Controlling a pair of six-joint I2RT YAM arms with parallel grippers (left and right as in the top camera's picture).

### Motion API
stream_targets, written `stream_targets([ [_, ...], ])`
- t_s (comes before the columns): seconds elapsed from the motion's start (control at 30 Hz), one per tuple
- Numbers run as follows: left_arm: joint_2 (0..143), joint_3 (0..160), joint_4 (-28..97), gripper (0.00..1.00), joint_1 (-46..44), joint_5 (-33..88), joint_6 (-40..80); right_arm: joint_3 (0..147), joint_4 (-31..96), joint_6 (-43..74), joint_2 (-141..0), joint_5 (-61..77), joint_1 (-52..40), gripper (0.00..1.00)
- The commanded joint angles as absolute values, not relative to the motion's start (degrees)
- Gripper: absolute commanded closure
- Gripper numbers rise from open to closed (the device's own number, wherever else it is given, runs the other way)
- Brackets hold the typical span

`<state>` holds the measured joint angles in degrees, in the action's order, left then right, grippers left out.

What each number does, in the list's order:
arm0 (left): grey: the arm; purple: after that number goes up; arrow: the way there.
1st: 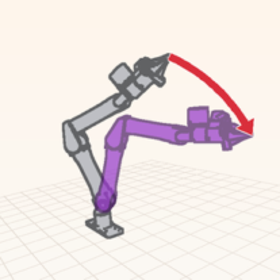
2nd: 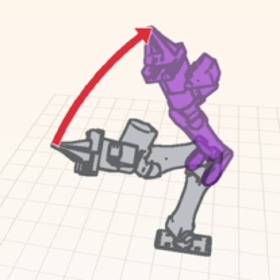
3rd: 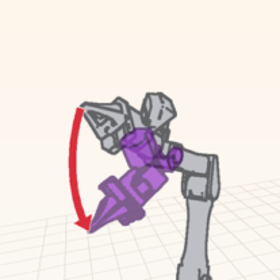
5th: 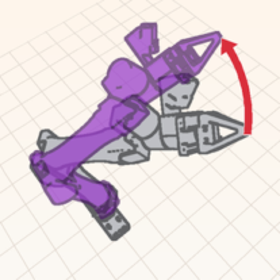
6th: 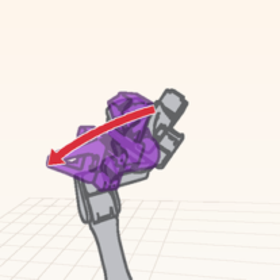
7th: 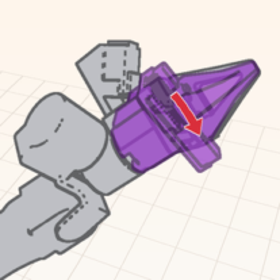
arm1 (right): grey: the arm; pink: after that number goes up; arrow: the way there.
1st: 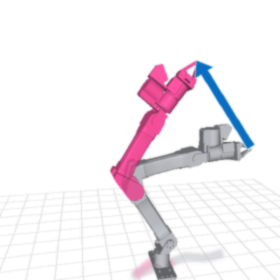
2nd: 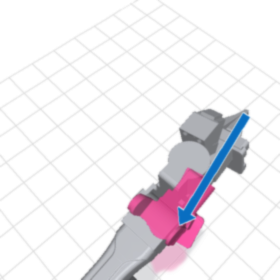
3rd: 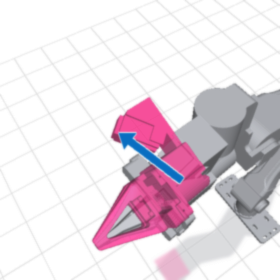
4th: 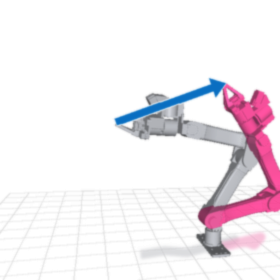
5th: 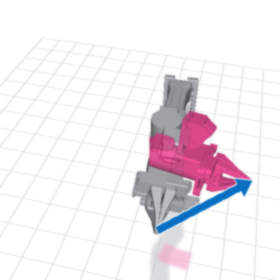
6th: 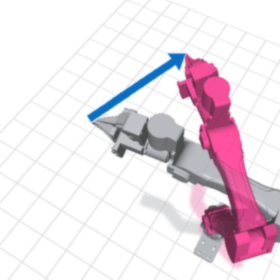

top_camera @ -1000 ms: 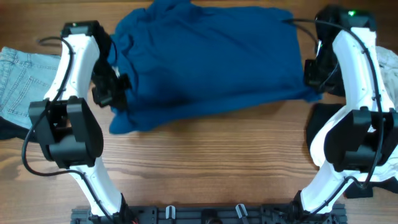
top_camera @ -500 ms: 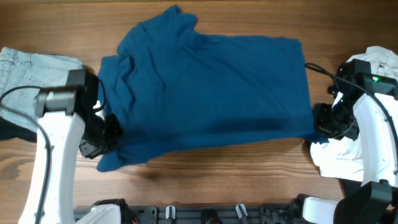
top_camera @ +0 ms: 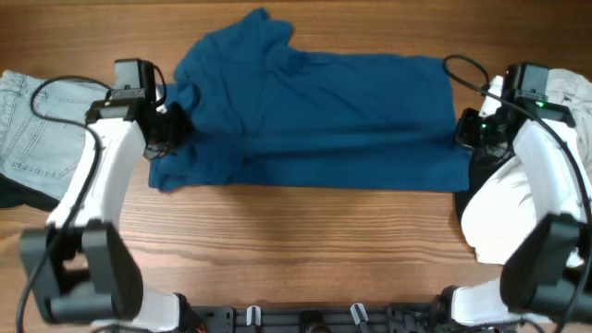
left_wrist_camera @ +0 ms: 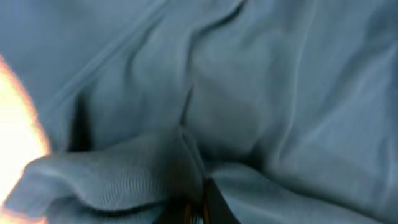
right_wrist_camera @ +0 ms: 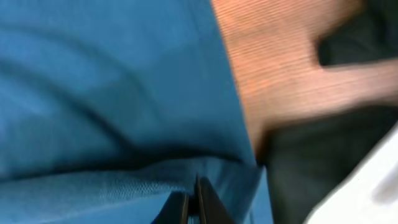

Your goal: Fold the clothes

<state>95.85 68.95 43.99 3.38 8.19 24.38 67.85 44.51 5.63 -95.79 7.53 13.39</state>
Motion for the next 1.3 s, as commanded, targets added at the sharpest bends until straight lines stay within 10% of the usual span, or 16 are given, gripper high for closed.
stream_targets([
  [0.0,101.3,68.99,39.64,0.94,3.64,12.16,24.93,68.12,40.34,3.81,-100.73,10.61,11.68,0.94],
  [0.23,104.01,68.99,30.55,0.89,3.68,12.03,24.91,68.14,31.7,10.07,-103.31,4.95,10.68,0.85],
  [0.33,103.92,69.01,28.16,0.48,4.4,11.97,24.88,68.2,31.53,10.48,-103.28,4.23,10.68,0.52],
  [0.4,103.7,69.01,29.78,0.31,5.89,11.99,24.88,68.2,33.54,10.76,-103.28,2.0,10.68,0.52],
  [0.73,103.72,68.99,41.43,0.24,10.72,11.7,24.69,63.57,41.69,10.33,-103.44,7.6,10.26,0.76],
  [0.83,103.9,68.99,41.43,0.28,10.61,11.73,24.69,60.29,38.81,10.28,-103.68,7.6,9.52,0.76],
  [0.93,103.94,68.99,41.21,0.73,10.61,11.73,24.69,55.05,33.43,10.48,-103.7,7.62,8.93,0.76],
  [1.07,103.94,68.99,40.71,0.96,10.63,10.7,24.71,50.35,31.31,10.74,-103.74,6.17,8.84,0.76],
  [1.27,103.79,69.01,32.18,0.96,11.92,16.43,25.17,48.99,34.57,16.71,-103.74,-1.52,8.86,0.78],
])
